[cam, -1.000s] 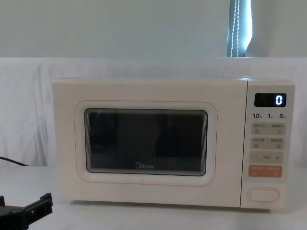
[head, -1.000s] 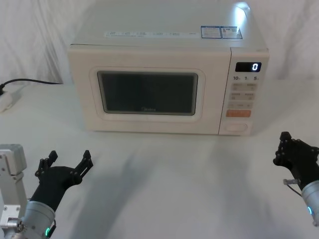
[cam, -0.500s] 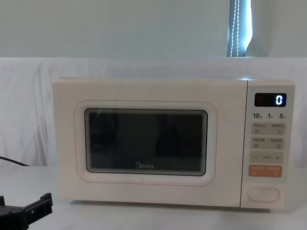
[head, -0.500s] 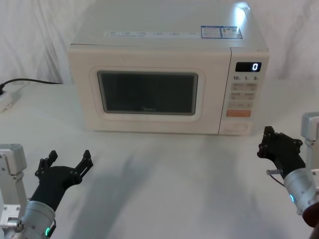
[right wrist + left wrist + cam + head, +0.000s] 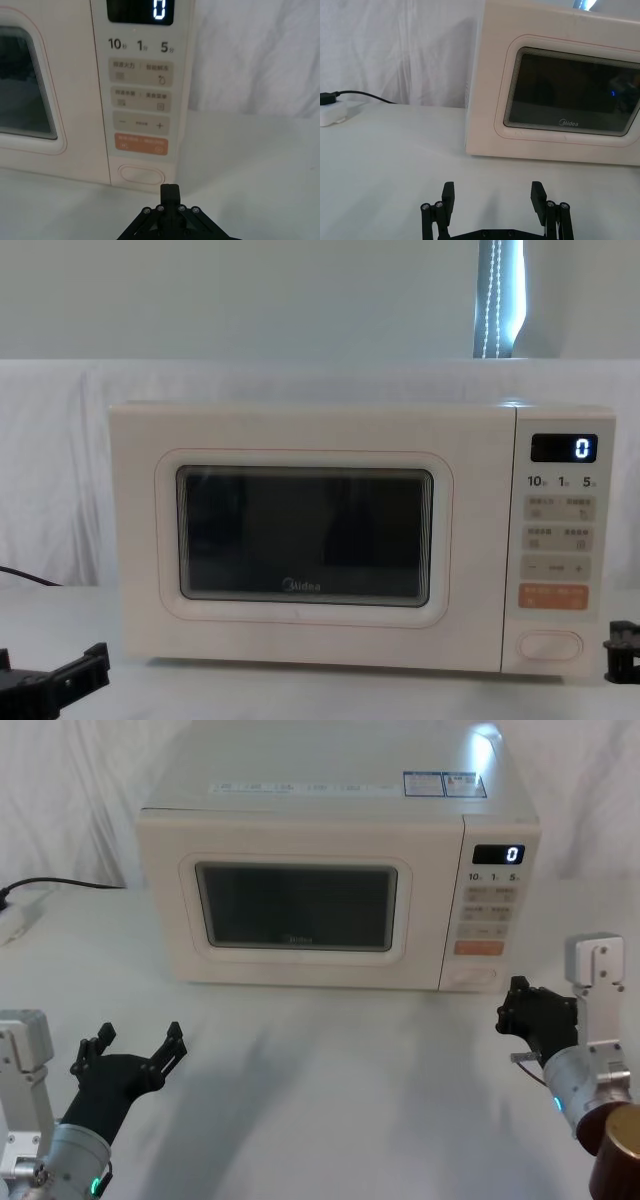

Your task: Press the button to open the microwave door with one hand; close the microwave door with the other hand.

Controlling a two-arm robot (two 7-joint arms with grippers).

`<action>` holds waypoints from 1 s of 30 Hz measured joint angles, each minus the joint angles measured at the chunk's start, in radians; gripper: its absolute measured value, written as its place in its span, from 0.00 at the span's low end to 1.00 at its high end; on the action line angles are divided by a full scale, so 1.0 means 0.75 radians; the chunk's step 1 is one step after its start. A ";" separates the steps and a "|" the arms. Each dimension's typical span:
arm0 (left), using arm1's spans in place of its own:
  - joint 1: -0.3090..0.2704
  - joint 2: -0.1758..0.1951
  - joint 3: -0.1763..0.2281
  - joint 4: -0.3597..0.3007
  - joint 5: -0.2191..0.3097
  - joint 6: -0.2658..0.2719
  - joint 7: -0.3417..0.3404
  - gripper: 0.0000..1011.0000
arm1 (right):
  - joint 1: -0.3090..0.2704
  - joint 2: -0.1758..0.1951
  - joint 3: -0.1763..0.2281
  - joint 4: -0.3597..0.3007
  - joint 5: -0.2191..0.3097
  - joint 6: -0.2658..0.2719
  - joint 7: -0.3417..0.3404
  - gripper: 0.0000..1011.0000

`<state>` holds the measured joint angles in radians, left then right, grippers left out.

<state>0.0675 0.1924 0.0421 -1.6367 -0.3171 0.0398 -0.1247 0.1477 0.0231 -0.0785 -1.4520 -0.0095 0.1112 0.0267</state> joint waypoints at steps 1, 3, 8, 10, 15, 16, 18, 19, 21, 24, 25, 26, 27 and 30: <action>0.000 0.000 0.000 0.000 0.000 0.000 0.000 0.99 | 0.004 -0.002 -0.002 0.007 -0.004 0.002 -0.001 0.00; 0.000 0.000 0.000 0.000 0.000 0.000 0.000 0.99 | 0.016 -0.008 -0.006 0.024 -0.015 0.005 -0.004 0.00; 0.000 0.000 0.000 0.000 0.000 0.000 0.000 0.99 | 0.033 -0.021 -0.014 0.052 -0.032 0.008 -0.006 0.00; 0.000 0.000 0.000 0.000 0.000 0.000 0.000 0.99 | 0.040 -0.028 -0.019 0.065 -0.041 0.010 -0.007 0.00; 0.000 0.000 0.000 0.000 0.000 0.000 0.000 0.99 | 0.050 -0.039 -0.024 0.084 -0.054 0.012 -0.010 0.00; 0.000 0.000 0.000 0.000 0.000 0.000 0.000 0.99 | 0.053 -0.041 -0.026 0.087 -0.056 0.012 -0.010 0.00; 0.000 0.000 0.000 0.000 0.000 0.000 0.000 0.99 | 0.060 -0.047 -0.028 0.100 -0.061 0.011 -0.011 0.00; 0.000 0.000 0.000 0.000 0.000 0.000 0.000 0.99 | 0.062 -0.049 -0.029 0.104 -0.063 0.011 -0.011 0.00; 0.000 0.000 0.000 0.000 0.000 0.000 0.000 0.99 | 0.069 -0.054 -0.032 0.116 -0.068 0.010 -0.012 0.00; 0.000 0.000 0.000 0.000 0.000 0.000 0.000 0.99 | 0.080 -0.061 -0.034 0.134 -0.075 0.007 -0.014 0.00; 0.000 0.000 0.000 0.000 0.000 0.000 0.000 0.99 | 0.083 -0.063 -0.034 0.139 -0.076 0.006 -0.014 0.00; 0.000 0.000 0.000 0.000 0.000 0.000 0.000 0.99 | 0.086 -0.064 -0.035 0.143 -0.077 0.005 -0.015 0.00; 0.000 0.000 0.000 0.000 0.000 0.000 0.000 0.99 | 0.089 -0.066 -0.035 0.148 -0.078 0.004 -0.016 0.00; 0.000 0.000 0.000 0.000 0.000 0.000 0.000 0.99 | 0.104 -0.074 -0.036 0.172 -0.084 -0.001 -0.020 0.00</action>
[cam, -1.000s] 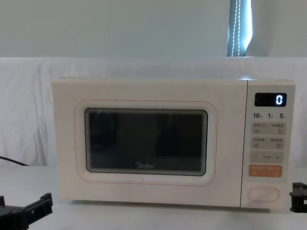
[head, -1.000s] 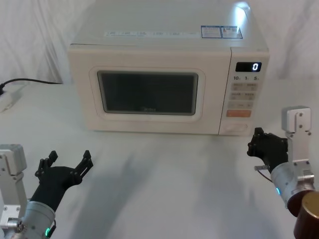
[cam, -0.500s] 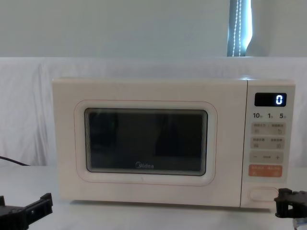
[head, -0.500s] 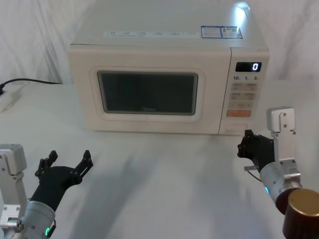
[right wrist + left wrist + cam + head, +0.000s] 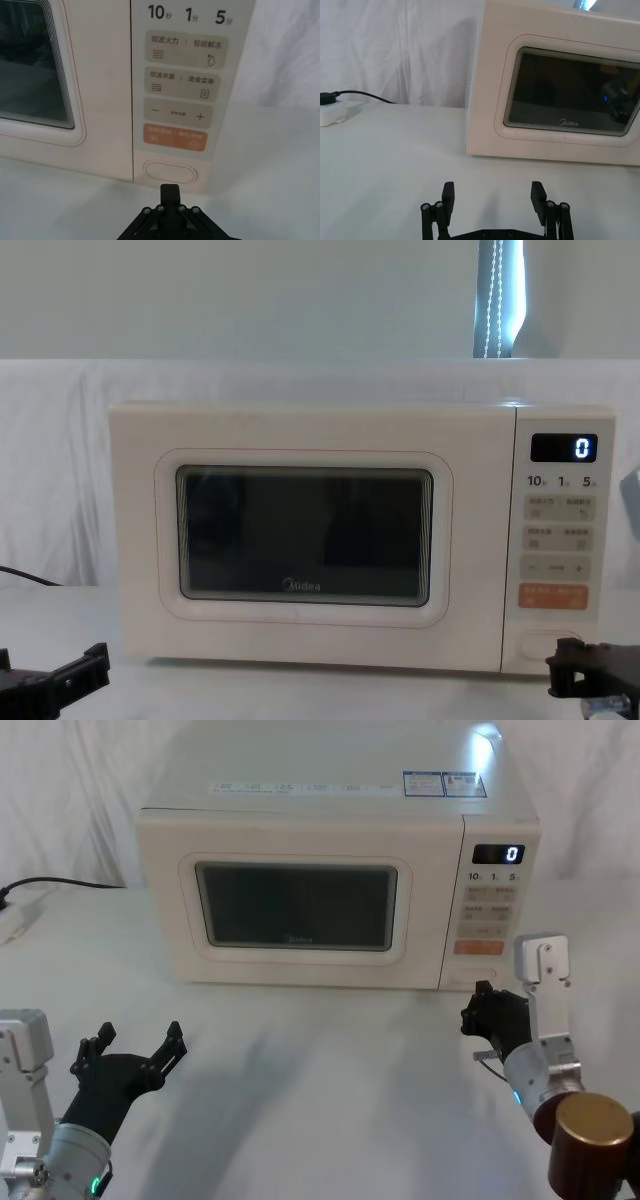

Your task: Press the button to open the microwave door with one hand; close the microwave door with the other hand.

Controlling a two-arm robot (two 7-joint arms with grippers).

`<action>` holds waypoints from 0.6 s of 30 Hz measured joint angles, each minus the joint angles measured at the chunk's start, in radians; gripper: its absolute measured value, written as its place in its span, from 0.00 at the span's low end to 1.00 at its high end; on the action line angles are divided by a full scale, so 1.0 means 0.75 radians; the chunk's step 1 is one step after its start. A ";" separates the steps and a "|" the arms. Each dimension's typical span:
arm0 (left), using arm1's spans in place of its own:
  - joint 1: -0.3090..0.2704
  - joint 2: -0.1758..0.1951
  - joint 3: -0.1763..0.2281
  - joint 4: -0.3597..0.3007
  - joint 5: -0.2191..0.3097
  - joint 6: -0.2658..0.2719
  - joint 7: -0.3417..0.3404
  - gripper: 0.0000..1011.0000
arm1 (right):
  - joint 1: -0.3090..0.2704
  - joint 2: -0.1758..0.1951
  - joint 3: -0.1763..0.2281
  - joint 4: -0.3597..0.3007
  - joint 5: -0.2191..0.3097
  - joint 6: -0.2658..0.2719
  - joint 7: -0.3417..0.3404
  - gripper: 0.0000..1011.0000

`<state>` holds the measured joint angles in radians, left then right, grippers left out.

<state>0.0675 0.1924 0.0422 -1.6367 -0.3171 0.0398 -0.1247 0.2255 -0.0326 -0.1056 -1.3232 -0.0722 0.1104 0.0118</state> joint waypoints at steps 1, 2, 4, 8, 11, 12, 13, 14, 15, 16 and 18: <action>0.000 0.000 0.000 0.000 0.000 0.000 0.000 0.99 | 0.008 -0.004 0.000 0.012 -0.002 -0.003 -0.002 0.00; 0.000 0.000 0.000 0.000 0.000 0.000 0.000 0.99 | 0.013 -0.006 0.000 0.019 -0.003 -0.005 -0.004 0.00; 0.000 0.000 0.000 0.000 0.000 0.000 0.000 0.99 | 0.022 -0.011 0.000 0.032 -0.003 -0.009 -0.007 0.00; 0.000 0.000 0.000 0.000 0.000 0.000 0.000 0.99 | 0.051 -0.025 0.005 0.075 -0.003 -0.018 -0.013 0.00; 0.000 0.000 0.000 0.000 0.000 0.000 0.000 0.99 | 0.066 -0.032 0.010 0.097 -0.003 -0.023 -0.018 0.00; 0.000 0.000 0.000 0.000 0.000 0.000 0.000 0.99 | 0.073 -0.035 0.012 0.107 -0.003 -0.025 -0.020 0.00; 0.000 0.000 0.000 0.000 0.000 0.000 0.000 0.99 | 0.073 -0.035 0.012 0.107 -0.003 -0.025 -0.020 0.00; 0.000 0.000 0.000 0.000 0.000 0.000 0.000 0.99 | 0.079 -0.037 0.013 0.114 -0.003 -0.027 -0.021 0.00; 0.000 0.000 0.000 0.000 0.000 0.000 0.000 0.99 | 0.081 -0.038 0.013 0.117 -0.003 -0.027 -0.022 0.00; 0.000 0.000 0.000 0.000 0.000 0.000 0.000 0.99 | 0.083 -0.038 0.014 0.120 -0.003 -0.027 -0.022 0.00; 0.000 0.000 0.000 0.000 0.000 0.000 0.000 0.99 | 0.087 -0.039 0.015 0.125 -0.003 -0.030 -0.024 0.00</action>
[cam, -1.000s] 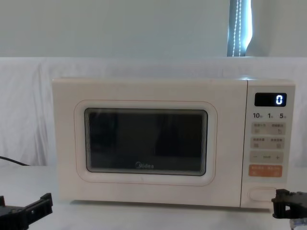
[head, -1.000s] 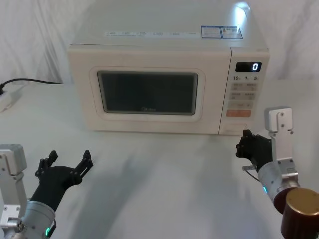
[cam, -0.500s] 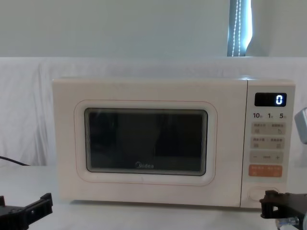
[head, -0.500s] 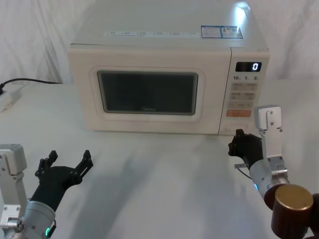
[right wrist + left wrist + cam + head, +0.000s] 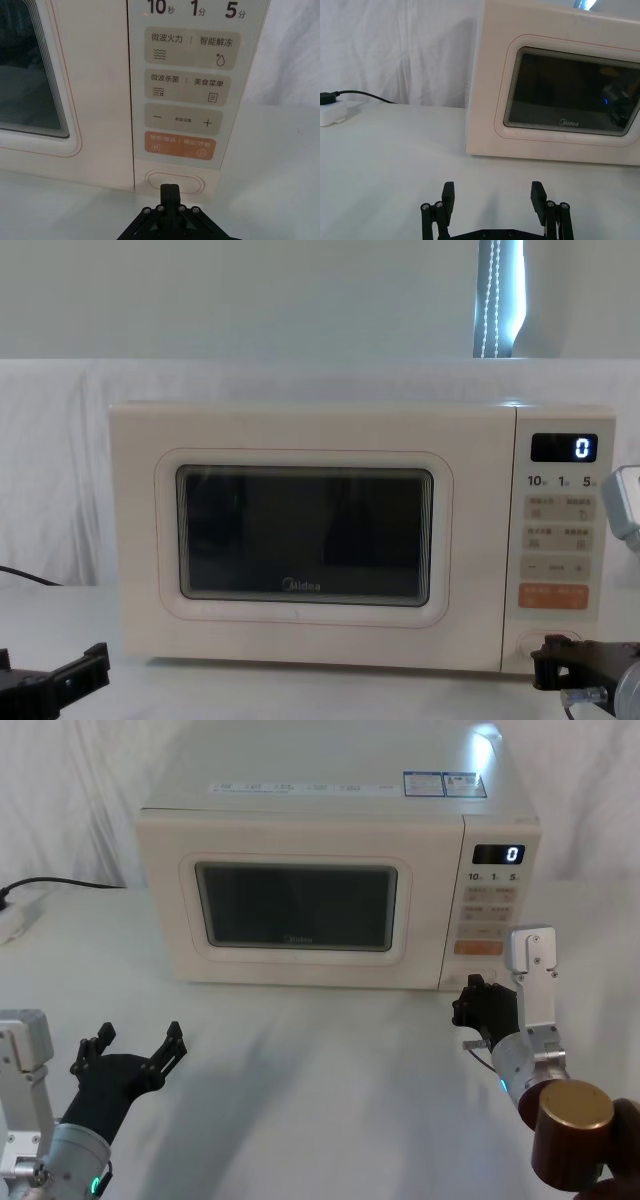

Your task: Press the button to open the microwave door with one hand; close the microwave door with the other hand.

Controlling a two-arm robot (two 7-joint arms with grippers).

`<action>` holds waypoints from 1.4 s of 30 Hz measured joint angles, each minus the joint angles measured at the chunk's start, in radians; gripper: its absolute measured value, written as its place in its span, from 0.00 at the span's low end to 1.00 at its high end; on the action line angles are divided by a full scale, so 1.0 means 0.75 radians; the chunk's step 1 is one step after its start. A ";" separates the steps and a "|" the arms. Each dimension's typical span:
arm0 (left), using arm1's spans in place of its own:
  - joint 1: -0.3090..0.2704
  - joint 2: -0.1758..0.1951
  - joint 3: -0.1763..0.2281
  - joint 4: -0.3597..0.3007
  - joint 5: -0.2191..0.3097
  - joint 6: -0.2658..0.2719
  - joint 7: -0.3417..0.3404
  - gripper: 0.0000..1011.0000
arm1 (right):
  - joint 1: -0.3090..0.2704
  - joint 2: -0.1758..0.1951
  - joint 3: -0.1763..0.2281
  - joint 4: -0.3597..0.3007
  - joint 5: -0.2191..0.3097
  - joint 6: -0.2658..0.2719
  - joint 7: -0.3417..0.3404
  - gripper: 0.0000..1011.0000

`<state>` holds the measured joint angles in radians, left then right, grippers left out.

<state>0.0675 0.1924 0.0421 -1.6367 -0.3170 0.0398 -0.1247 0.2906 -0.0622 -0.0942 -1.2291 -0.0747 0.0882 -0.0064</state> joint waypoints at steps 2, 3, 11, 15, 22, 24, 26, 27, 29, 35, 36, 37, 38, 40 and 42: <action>0.000 0.000 0.000 0.000 0.000 0.000 0.000 0.99 | 0.005 -0.002 0.003 0.009 -0.002 -0.001 -0.003 0.00; 0.000 0.000 0.000 0.000 0.000 0.000 0.000 0.99 | 0.005 -0.002 0.003 0.009 -0.002 -0.001 -0.003 0.00; 0.000 0.000 0.000 0.000 0.000 0.000 0.000 0.99 | 0.019 -0.003 0.008 0.027 -0.014 -0.001 -0.006 0.00; 0.000 0.000 0.000 0.000 0.000 0.000 0.000 0.99 | 0.021 -0.002 0.008 0.030 -0.019 0.002 -0.007 0.00; 0.000 0.000 0.000 0.000 0.000 0.000 0.000 0.99 | 0.029 -0.001 0.011 0.042 -0.026 0.005 -0.006 0.00; 0.000 0.000 0.000 0.000 0.000 0.000 0.000 0.99 | 0.032 -0.001 0.012 0.047 -0.026 0.005 -0.006 0.00; 0.000 0.000 0.000 0.000 0.000 0.000 0.000 0.99 | 0.036 -0.001 0.013 0.054 -0.027 0.004 -0.006 0.00; 0.000 0.000 0.000 0.000 0.000 0.000 0.000 0.99 | 0.037 -0.001 0.013 0.056 -0.027 0.003 -0.006 0.00; 0.000 0.000 0.000 0.000 0.000 0.000 0.000 0.99 | 0.040 -0.001 0.014 0.062 -0.029 0.003 -0.006 0.00; 0.000 0.000 0.000 0.000 0.000 0.000 0.000 0.99 | 0.050 -0.002 0.017 0.079 -0.033 0.001 -0.006 0.00; 0.000 0.000 0.000 0.000 0.000 0.000 0.000 0.99 | 0.051 -0.003 0.017 0.081 -0.033 0.000 -0.007 0.00; 0.000 0.000 0.000 0.000 0.000 0.000 0.000 0.99 | 0.054 -0.003 0.017 0.085 -0.034 0.000 -0.007 0.00; 0.000 0.000 0.000 0.000 0.000 0.000 0.000 0.99 | 0.055 -0.003 0.018 0.087 -0.035 0.000 -0.007 0.00; 0.000 0.000 0.000 0.000 0.000 0.000 0.000 0.99 | 0.057 -0.003 0.018 0.090 -0.036 -0.001 -0.008 0.00; 0.000 0.000 0.000 0.000 0.000 0.000 0.000 0.99 | 0.061 -0.004 0.018 0.096 -0.038 -0.002 -0.011 0.00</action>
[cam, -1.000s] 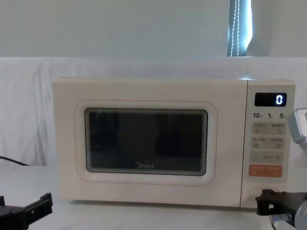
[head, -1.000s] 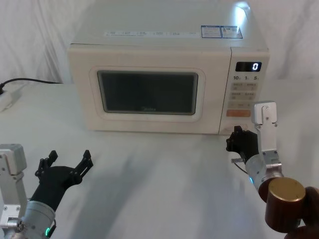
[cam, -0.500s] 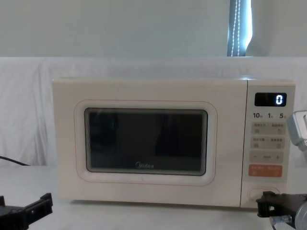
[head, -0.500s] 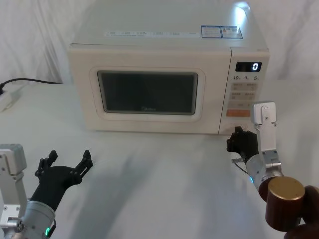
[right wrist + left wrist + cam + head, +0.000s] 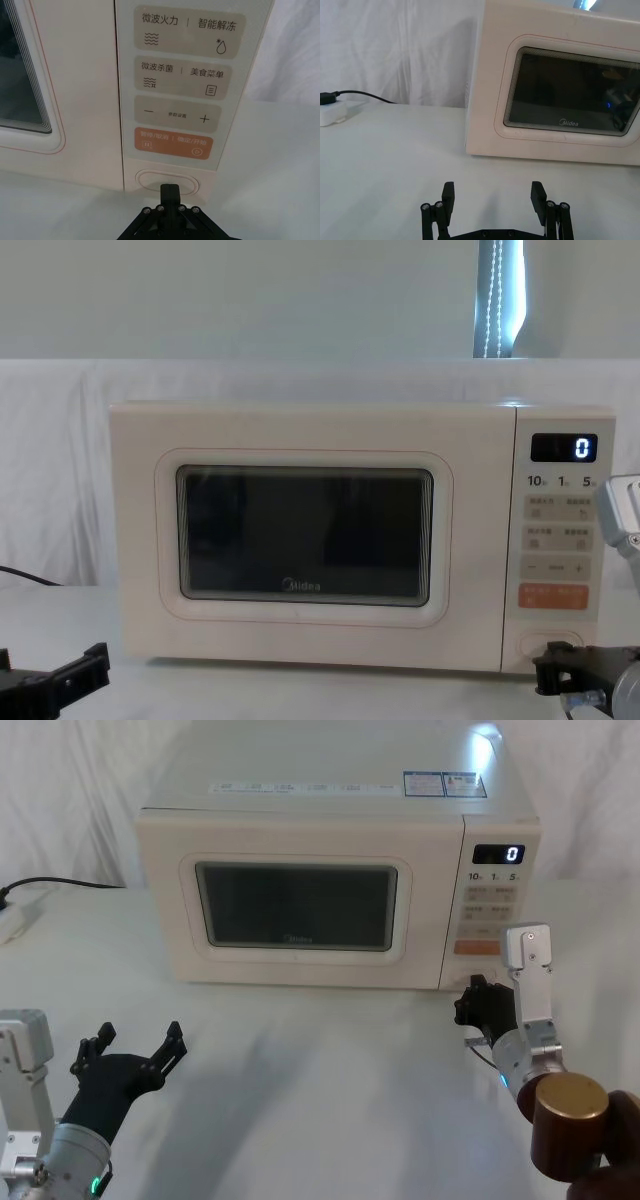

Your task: Press the button to open the microwave door with one hand; close the microwave door with the other hand.

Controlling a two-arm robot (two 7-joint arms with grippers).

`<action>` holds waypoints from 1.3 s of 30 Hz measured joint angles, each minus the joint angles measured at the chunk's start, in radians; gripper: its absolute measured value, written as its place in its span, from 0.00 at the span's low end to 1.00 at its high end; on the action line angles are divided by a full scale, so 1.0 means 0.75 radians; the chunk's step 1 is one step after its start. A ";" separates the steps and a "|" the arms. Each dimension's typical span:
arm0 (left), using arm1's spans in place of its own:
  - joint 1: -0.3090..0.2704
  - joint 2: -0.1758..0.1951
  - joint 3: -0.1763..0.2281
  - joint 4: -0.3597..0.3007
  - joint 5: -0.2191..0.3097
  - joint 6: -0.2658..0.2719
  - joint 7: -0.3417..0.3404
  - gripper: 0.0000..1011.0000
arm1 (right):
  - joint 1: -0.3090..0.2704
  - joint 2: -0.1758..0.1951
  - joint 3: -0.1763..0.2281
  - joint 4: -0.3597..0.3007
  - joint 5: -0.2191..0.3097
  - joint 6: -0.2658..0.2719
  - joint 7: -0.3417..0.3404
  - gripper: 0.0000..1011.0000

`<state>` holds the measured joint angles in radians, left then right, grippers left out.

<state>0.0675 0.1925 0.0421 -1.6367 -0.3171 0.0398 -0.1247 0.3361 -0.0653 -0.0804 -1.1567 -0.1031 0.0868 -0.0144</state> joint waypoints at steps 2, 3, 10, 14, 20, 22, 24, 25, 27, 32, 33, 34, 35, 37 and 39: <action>0.000 0.000 0.000 0.000 0.000 0.000 0.000 0.99 | 0.003 -0.001 0.000 0.003 -0.001 -0.001 -0.001 0.00; 0.000 0.000 0.000 0.000 0.000 0.000 0.000 0.99 | 0.005 -0.001 0.001 0.006 -0.002 -0.001 -0.002 0.00; 0.000 0.000 0.000 0.000 0.000 0.000 0.000 0.99 | 0.017 -0.006 0.002 0.021 -0.007 -0.004 -0.007 0.00; 0.000 0.000 0.000 0.000 0.000 0.000 0.000 0.99 | 0.025 -0.009 0.004 0.032 -0.008 -0.006 -0.009 0.00; 0.000 0.000 0.000 0.000 0.000 0.000 0.000 0.99 | 0.038 -0.011 0.007 0.057 -0.011 -0.013 -0.013 0.00; 0.000 0.000 0.000 0.000 0.000 0.000 0.000 0.99 | 0.042 -0.011 0.007 0.063 -0.012 -0.015 -0.014 0.00; 0.000 0.000 0.000 0.000 0.000 0.000 0.000 0.99 | 0.048 -0.011 0.007 0.074 -0.014 -0.017 -0.015 0.00; 0.000 0.000 0.000 0.000 0.000 0.000 0.000 0.99 | 0.052 -0.011 0.008 0.081 -0.015 -0.019 -0.016 0.00; 0.000 0.000 0.000 0.000 0.000 0.000 0.000 0.99 | 0.055 -0.011 0.008 0.086 -0.016 -0.021 -0.016 0.00; 0.000 0.000 0.000 0.000 0.000 0.000 0.000 0.99 | 0.065 -0.010 0.010 0.100 -0.019 -0.024 -0.017 0.00; 0.000 0.000 0.000 0.000 0.000 0.000 0.000 0.99 | 0.066 -0.010 0.010 0.101 -0.020 -0.024 -0.018 0.00; 0.000 0.000 0.000 0.000 0.000 0.000 0.000 0.99 | 0.067 -0.010 0.011 0.103 -0.020 -0.025 -0.018 0.00; 0.000 0.000 0.000 0.000 0.000 0.000 0.000 0.99 | 0.069 -0.010 0.011 0.105 -0.020 -0.025 -0.018 0.00; 0.000 0.000 0.000 0.000 0.000 0.000 0.000 0.99 | 0.073 -0.009 0.013 0.108 -0.021 -0.025 -0.018 0.00; 0.000 0.000 0.000 0.000 0.000 0.000 0.000 0.99 | 0.075 -0.008 0.013 0.110 -0.022 -0.026 -0.018 0.00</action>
<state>0.0675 0.1924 0.0422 -1.6367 -0.3171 0.0398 -0.1247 0.3923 -0.0717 -0.0704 -1.0743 -0.1193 0.0676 -0.0282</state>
